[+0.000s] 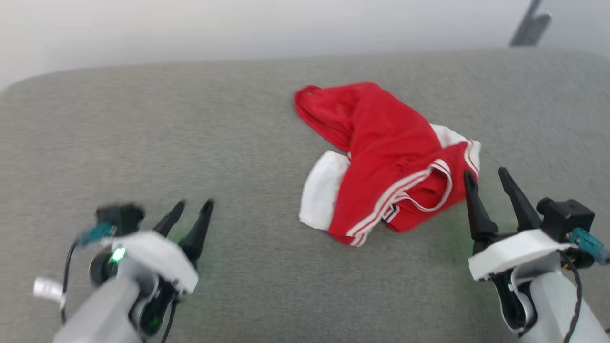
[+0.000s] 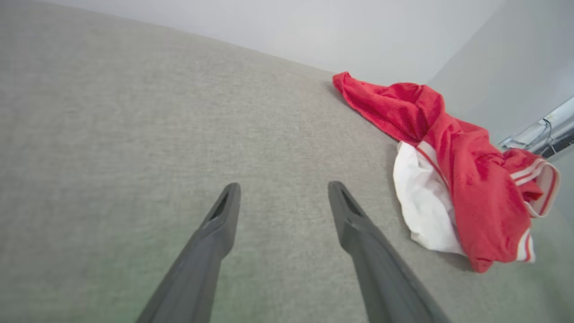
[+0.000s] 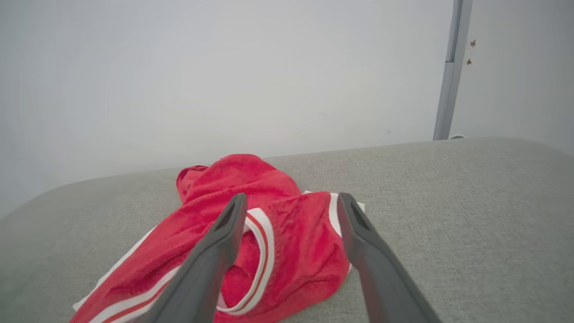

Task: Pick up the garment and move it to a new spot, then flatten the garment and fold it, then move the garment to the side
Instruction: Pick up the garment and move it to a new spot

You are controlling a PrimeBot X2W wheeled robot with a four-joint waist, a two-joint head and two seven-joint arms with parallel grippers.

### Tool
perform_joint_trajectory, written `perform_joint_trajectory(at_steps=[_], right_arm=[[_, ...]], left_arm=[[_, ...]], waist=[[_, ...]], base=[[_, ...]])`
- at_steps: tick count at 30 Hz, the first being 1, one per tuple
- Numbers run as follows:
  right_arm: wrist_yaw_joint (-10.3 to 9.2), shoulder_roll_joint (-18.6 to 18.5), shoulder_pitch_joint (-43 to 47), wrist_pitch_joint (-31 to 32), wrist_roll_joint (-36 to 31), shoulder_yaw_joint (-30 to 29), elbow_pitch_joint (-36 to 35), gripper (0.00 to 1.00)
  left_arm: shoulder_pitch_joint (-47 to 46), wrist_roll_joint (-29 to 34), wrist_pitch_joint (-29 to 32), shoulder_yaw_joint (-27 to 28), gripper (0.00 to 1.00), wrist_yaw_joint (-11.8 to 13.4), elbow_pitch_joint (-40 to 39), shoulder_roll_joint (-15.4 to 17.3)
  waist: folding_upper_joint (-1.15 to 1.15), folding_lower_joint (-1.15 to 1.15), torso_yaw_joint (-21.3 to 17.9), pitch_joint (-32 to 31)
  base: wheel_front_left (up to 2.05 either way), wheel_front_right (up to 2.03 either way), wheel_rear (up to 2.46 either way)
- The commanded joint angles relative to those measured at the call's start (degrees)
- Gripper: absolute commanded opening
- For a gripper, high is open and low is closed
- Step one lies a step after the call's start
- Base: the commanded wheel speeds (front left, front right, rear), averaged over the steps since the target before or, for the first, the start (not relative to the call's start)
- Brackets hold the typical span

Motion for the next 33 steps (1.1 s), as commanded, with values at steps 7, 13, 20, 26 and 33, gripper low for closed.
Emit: perform_joint_trajectory(at_steps=[7, 13, 20, 26, 33], right_arm=[[-0.02, -2.24, 3.52, -0.11, -0.53, -1.48, -0.33, 1.0], [-0.02, -3.69, 5.04, -0.11, -0.64, -1.88, -1.39, 1.0], [-0.02, -3.52, 5.87, -0.11, -1.27, -3.76, -4.03, 1.0], [-0.01, -3.08, 6.41, -0.11, -1.69, -4.23, -5.9, 1.0], [-0.02, -2.26, 7.17, -0.11, -1.92, -4.81, -6.5, 1.0]], left_arm=[[14.44, 12.57, -0.29, 18.49, 1.0, 1.41, -5.06, -3.97], [22.95, 26.69, -0.29, 29.36, 1.0, 2.98, -11.26, -6.35], [28.29, 39.0, -0.3, 39.9, 1.0, 2.23, -21.44, -10.69], [30.67, 45.73, -0.3, 44.81, 1.0, 0.5, -26.43, -13.95], [31.65, 48.4, -0.3, 46.42, 1.0, -0.29, -26.99, -15.75]], waist=[[0.0, 0.0, 3.69, -3.77], [0.0, 0.0, 3.49, -4.6], [0.0, 0.0, 2.73, -4.92], [0.0, 0.0, 1.96, -4.82], [0.0, 0.0, 1.52, -4.7]], base=[[0.0, 0.0, 0.0], [0.0, 0.0, 0.0], [0.0, 0.0, 0.0], [0.0, 0.0, 0.0], [0.0, 0.0, 0.0]])
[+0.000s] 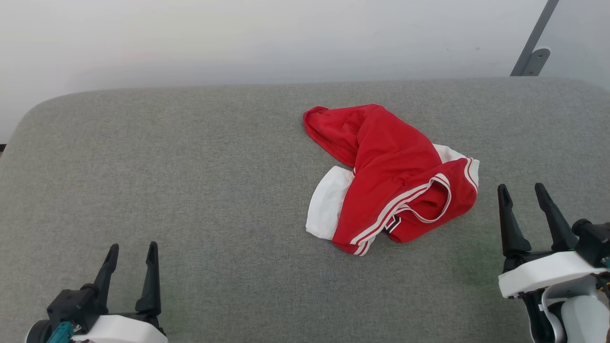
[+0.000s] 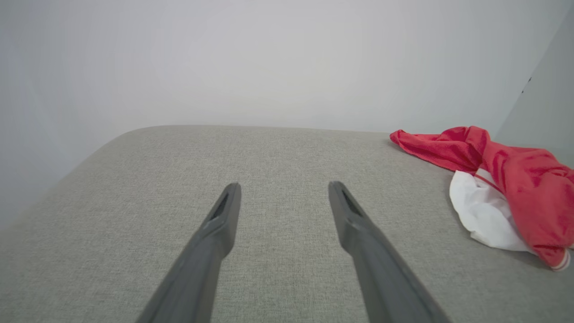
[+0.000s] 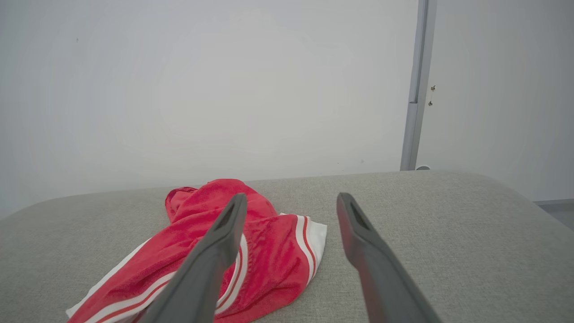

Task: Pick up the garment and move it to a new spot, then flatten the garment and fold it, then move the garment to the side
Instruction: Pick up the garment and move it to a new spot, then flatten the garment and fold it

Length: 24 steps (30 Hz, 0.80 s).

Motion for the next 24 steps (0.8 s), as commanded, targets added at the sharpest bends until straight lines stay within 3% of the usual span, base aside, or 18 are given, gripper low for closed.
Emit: perform_joint_trajectory(at_steps=[1, 9, 18, 21, 24], right_arm=[[-0.01, 0.34, 0.34, -0.11, -0.43, -0.02, -0.17, 1.0], [-0.01, 0.87, 0.02, -0.11, -0.55, -0.48, -0.57, 1.0], [0.0, 2.38, -1.43, -0.11, -0.04, -0.36, -1.12, 1.0], [-0.01, 2.68, -2.63, -0.1, 0.26, 0.19, -1.02, 1.0], [-0.01, 3.31, -3.52, -0.1, 0.55, 0.28, -0.97, 1.0]], left_arm=[[0.24, 0.16, -0.3, 0.22, 1.0, -0.26, -0.2, -0.2], [-1.02, -1.16, -0.3, -2.56, 1.0, -0.4, -0.12, -0.57], [-17.12, -6.82, 0.29, -22.41, 1.0, -0.35, 6.31, 8.13], [-24.8, -11.8, 4.68, -30.14, 1.0, -0.34, 9.14, 11.49], [-31.41, -20.76, 14.72, -37.04, 1.0, -0.28, 12.36, 13.22]], waist=[[0.0, 0.0, -0.02, 0.04], [0.0, 0.0, 0.02, 0.54], [0.0, 0.0, -1.34, 2.91], [0.0, 0.0, -2.96, 4.57], [0.0, 0.0, -4.72, 6.06]], base=[[0.0, 0.0, 0.0], [0.0, 0.0, 0.0], [0.0, 0.0, 0.0], [0.0, 0.0, 0.0], [0.0, 0.0, 0.0]])
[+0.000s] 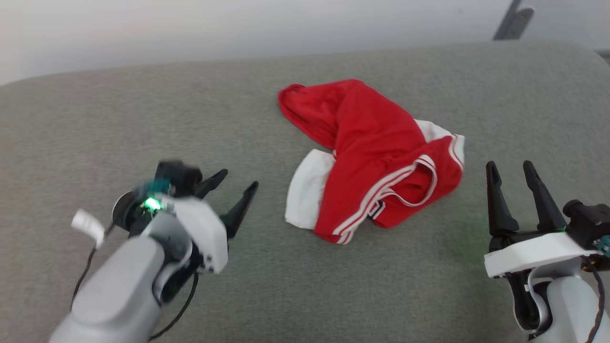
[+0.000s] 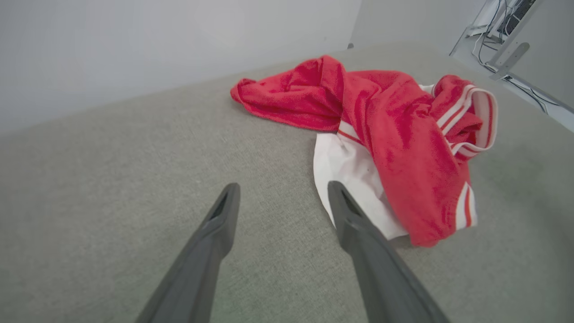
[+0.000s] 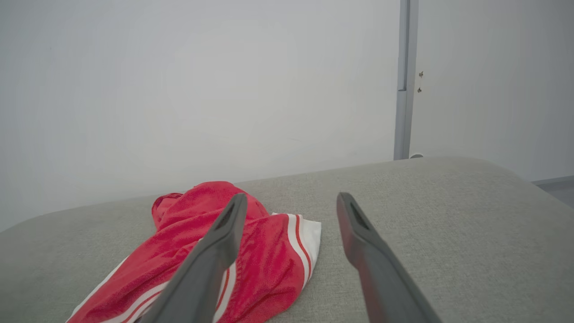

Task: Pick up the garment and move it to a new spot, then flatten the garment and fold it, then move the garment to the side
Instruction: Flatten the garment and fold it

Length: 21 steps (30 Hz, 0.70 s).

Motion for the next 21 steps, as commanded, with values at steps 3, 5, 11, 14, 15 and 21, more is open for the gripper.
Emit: perform_joint_trajectory(at_steps=[3, 5, 11, 14, 15, 21], right_arm=[[-0.02, 1.07, -1.23, -0.1, 0.6, -0.39, -0.21, 1.0], [-0.01, 1.54, -1.59, -0.11, 0.86, -0.64, -0.22, 1.0], [-0.01, 2.88, -3.47, -0.1, 1.35, -0.7, -0.36, 1.0], [-0.01, 3.43, -3.98, -0.1, 1.47, -0.64, -0.36, 1.0], [-0.02, 3.51, -4.12, -0.11, 1.54, -0.67, -0.34, 1.0], [-0.01, 3.97, -4.29, -0.1, 1.62, -1.07, -0.36, 1.0]], left_arm=[[-7.1, -12.03, 11.72, -4.96, 1.0, 0.09, 2.15, 0.92], [-9.93, -17.21, 17.15, -6.63, 1.0, 0.09, 3.73, 1.49], [-17.41, -26.76, 32.89, -12.91, 1.0, 0.09, 9.27, 3.29], [-19.2, -28.8, 35.08, -14.69, 1.0, 0.08, 10.89, 2.67], [-19.22, -30.27, 35.6, -14.93, 1.0, 0.08, 11.02, 2.21], [-19.69, -33.13, 36.06, -17.16, 1.0, 0.12, 11.43, 1.69]], waist=[[0.0, 0.0, -3.29, 2.95], [0.0, 0.0, -4.35, 4.09], [0.0, 0.0, -8.43, 7.34], [0.0, 0.0, -9.86, 8.4], [0.0, 0.0, -10.2, 8.66], [0.0, 0.0, -11.01, 9.53]], base=[[0.0, 0.0, 0.0], [0.0, 0.0, 0.0], [0.0, 0.0, 0.0], [0.0, 0.0, 0.0], [0.0, 0.0, 0.0], [0.0, 0.0, 0.0]])
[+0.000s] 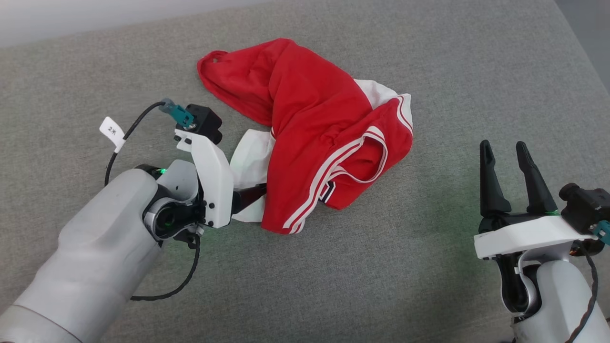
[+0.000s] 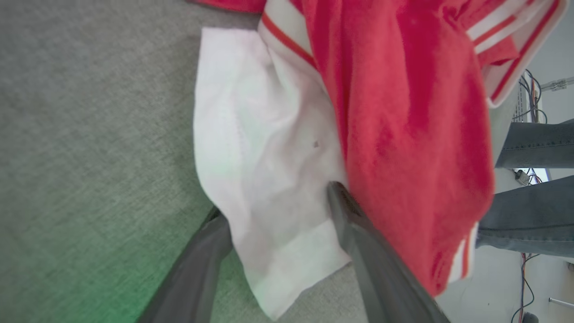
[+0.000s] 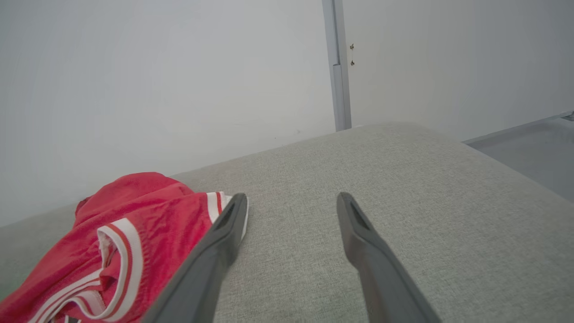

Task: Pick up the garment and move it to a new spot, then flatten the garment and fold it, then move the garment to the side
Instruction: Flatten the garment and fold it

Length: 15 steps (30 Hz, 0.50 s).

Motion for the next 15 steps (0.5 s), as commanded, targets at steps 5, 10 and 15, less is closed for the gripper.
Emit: perform_joint_trajectory(at_steps=[5, 10, 15], right_arm=[[-0.01, 0.37, -0.97, -0.11, -0.19, -0.51, -0.36, 1.0], [-0.02, 0.05, -0.65, -0.11, -0.54, -0.97, -0.53, 1.0], [-0.02, 0.01, 0.42, -0.11, -0.72, -1.58, -0.41, 1.0]], left_arm=[[0.17, -1.58, -3.47, -1.64, 0.0, 0.2, 2.07, -1.16], [-1.07, -2.84, -7.83, -1.08, 0.0, 0.2, 2.72, 2.49], [1.04, -4.1, -11.79, 0.11, 0.0, 0.17, 1.86, 7.73]], waist=[[0.0, 0.0, 0.48, 0.19], [0.0, 0.0, 2.23, -0.38], [0.0, 0.0, 4.38, -1.48]], base=[[0.0, 0.0, 0.0], [0.0, 0.0, 0.0], [0.0, 0.0, 0.0]])
